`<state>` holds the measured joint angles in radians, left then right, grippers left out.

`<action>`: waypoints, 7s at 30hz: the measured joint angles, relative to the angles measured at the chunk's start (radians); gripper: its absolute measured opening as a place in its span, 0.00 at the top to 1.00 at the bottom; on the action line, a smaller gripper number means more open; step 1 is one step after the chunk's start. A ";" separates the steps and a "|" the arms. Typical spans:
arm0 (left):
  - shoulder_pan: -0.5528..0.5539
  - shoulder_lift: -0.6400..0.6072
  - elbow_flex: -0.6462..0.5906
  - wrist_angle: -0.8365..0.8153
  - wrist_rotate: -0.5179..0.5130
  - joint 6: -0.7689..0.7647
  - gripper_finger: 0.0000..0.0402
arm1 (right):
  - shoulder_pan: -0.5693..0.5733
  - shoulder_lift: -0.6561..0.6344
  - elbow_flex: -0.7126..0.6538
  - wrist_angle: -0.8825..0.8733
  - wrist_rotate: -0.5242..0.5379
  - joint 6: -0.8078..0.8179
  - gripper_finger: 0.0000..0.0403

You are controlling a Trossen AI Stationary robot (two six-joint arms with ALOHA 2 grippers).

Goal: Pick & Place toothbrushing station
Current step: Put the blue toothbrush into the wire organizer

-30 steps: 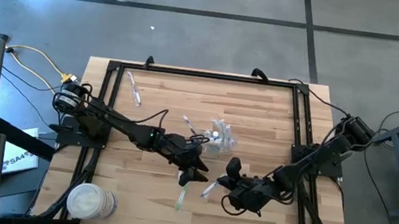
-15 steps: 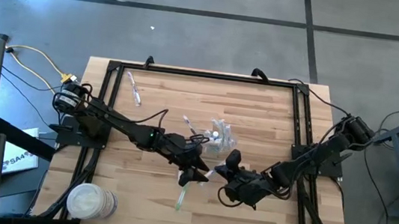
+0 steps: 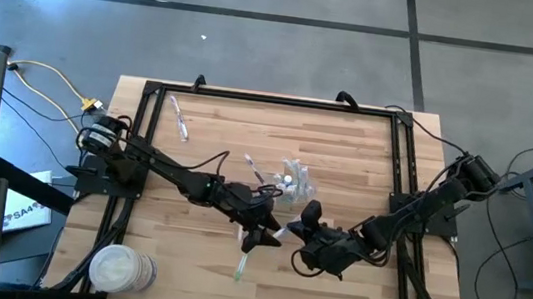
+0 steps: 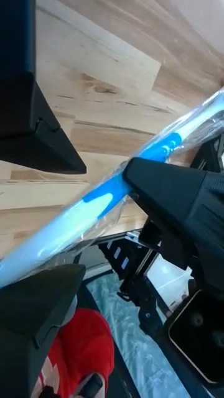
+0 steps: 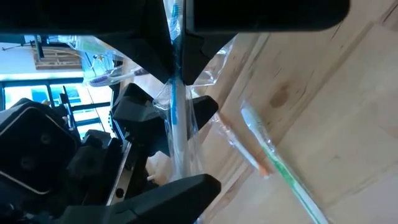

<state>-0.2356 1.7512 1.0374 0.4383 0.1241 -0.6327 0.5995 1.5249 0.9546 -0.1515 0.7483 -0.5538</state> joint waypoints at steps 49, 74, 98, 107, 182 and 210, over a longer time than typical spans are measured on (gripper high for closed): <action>-0.030 -0.007 -0.002 0.130 -0.222 0.446 0.89 | 0.444 -0.013 0.000 0.107 0.433 0.739 0.76; -0.131 -0.011 -0.001 0.232 -0.373 0.717 0.89 | 0.244 -0.015 0.000 0.356 0.407 0.626 0.76; -0.132 -0.010 -0.001 0.208 -0.368 0.720 0.89 | 0.244 -0.015 0.000 0.584 0.382 0.282 0.77; -0.131 -0.010 -0.001 0.190 -0.375 0.767 0.85 | 0.245 -0.014 0.000 0.569 0.360 0.226 0.96; -0.131 -0.067 -0.002 -0.123 -0.561 0.522 0.27 | -0.136 -0.164 0.001 -0.455 0.204 1.150 0.97; -0.131 -0.066 -0.002 -0.142 -0.561 0.521 0.27 | -0.322 -0.159 0.000 -0.458 -0.080 1.170 0.97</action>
<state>-0.3669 1.6855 1.0359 0.2959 -0.4370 -0.1113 0.2778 1.3655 0.9546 -0.6095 0.6679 0.6158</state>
